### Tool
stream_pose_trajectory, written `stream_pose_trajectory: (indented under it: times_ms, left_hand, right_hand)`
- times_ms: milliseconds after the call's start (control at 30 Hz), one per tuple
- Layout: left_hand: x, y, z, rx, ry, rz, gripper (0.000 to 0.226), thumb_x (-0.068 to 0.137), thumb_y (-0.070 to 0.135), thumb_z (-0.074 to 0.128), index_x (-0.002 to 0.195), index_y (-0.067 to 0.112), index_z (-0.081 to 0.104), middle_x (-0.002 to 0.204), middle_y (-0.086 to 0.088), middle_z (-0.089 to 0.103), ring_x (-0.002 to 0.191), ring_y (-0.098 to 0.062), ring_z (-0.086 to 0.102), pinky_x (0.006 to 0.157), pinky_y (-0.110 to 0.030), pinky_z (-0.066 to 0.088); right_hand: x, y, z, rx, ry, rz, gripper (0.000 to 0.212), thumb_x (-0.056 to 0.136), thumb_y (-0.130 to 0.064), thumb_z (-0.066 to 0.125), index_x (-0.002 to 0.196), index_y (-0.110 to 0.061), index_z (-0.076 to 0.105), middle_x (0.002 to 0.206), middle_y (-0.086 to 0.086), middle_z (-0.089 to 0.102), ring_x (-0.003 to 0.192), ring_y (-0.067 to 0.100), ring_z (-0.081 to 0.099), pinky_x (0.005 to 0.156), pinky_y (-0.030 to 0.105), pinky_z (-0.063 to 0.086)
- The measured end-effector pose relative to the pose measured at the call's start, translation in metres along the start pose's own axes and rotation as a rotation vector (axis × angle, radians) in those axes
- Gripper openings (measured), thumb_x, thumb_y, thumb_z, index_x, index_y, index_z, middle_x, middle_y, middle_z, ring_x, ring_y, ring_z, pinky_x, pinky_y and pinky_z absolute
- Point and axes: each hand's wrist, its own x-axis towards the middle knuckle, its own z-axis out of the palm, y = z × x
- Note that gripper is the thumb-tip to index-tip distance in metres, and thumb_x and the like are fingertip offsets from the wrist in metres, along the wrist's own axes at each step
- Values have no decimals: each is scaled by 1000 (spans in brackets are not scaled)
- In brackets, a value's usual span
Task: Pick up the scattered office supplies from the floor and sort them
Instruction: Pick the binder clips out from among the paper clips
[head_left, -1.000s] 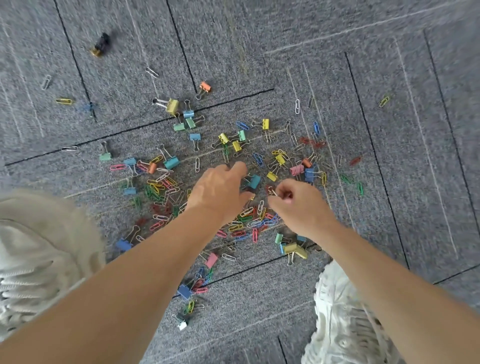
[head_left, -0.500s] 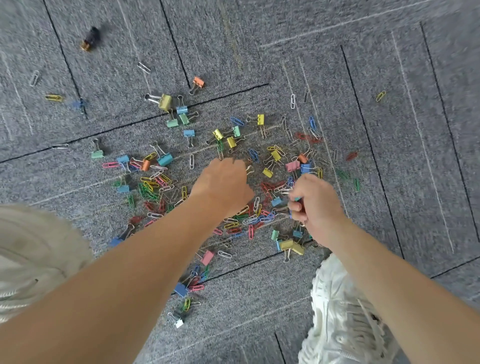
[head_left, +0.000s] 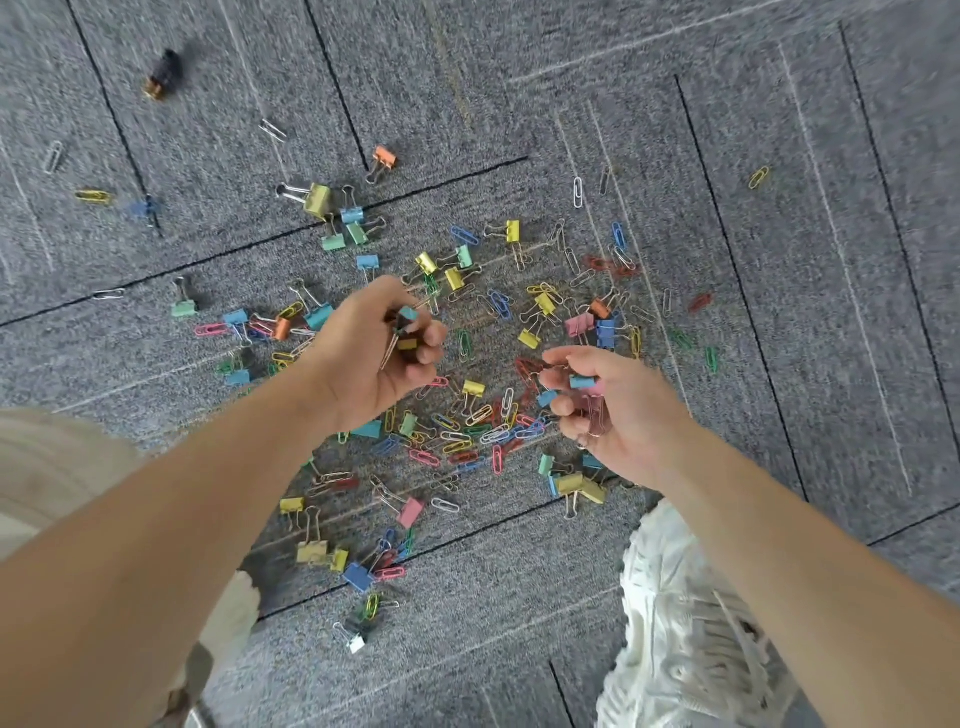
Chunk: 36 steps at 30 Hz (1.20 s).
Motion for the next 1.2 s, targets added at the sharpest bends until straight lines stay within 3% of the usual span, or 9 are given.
stream_pose_trajectory:
  times_ms: [100, 233, 333, 467, 633, 800, 933, 1067, 1200]
  left_hand:
    - [0, -9, 3, -134, -67, -47, 11, 70, 18, 42, 59, 17, 43, 63, -4, 48, 57, -15, 41, 48, -23, 36]
    - [2, -12, 3, -153, -123, -91, 15, 67, 17, 41, 71, 10, 54, 68, -7, 51, 59, -17, 46, 50, -23, 41]
    - [4, -10, 4, 136, -117, -97, 23, 84, 22, 50, 67, 11, 61, 68, -7, 58, 59, -16, 51, 51, -25, 43]
    - [10, -15, 11, 759, 113, -10, 36, 90, 39, 66, 71, 8, 64, 60, -2, 62, 45, -7, 53, 45, -19, 44]
    - [17, -37, 15, 1308, 297, 172, 51, 96, 53, 51, 74, 9, 64, 53, 0, 52, 39, -11, 41, 33, -14, 28]
    - [18, -39, 17, 1537, 303, 264, 39, 92, 56, 57, 96, 18, 61, 81, -2, 66, 62, -17, 63, 61, -33, 58]
    - [19, -40, 17, 1628, 283, 264, 42, 86, 55, 67, 107, 19, 61, 90, -5, 66, 77, -25, 66, 75, -42, 59]
    - [21, -47, 21, 1664, 291, 278, 47, 85, 54, 68, 112, 16, 61, 91, -5, 65, 77, -27, 66, 75, -43, 59]
    - [23, -48, 27, 1600, 312, 280, 34, 89, 41, 70, 108, 13, 66, 89, -7, 67, 78, -28, 67, 72, -41, 60]
  right_hand:
    - [0, -1, -1, 79, -10, 15, 21, 99, -8, 43, 105, -6, 63, 79, 9, 64, 53, 13, 46, 44, 22, 30]
    - [1, -2, -8, 110, -6, -13, 22, 98, -4, 43, 102, -8, 63, 73, 2, 56, 50, 10, 43, 39, 19, 26]
    - [5, -3, -13, -87, 56, -111, 20, 98, -7, 50, 103, -10, 69, 72, 0, 51, 47, 8, 38, 36, 18, 25]
    - [6, -4, -15, -569, 198, -331, 14, 95, -26, 64, 97, -17, 73, 67, 1, 53, 45, 9, 36, 42, 22, 27]
    - [14, -11, -4, -1227, 243, -713, 19, 92, -39, 66, 104, -25, 70, 79, -6, 67, 48, 6, 51, 41, 17, 37]
    - [27, -19, 18, -1593, 319, -784, 34, 91, -47, 66, 115, -24, 65, 88, -4, 62, 75, 16, 59, 63, 30, 50]
    - [32, -22, 29, -1593, 380, -774, 35, 89, -49, 67, 110, -20, 65, 88, -1, 63, 74, 18, 54, 61, 29, 42]
    - [33, -21, 22, -1597, 317, -824, 21, 91, -43, 67, 97, -23, 68, 80, -7, 65, 72, 16, 61, 61, 30, 52]
    - [20, -24, 12, -1006, 147, -736, 16, 89, -28, 68, 77, -18, 65, 63, -9, 56, 49, 4, 45, 42, 15, 35]
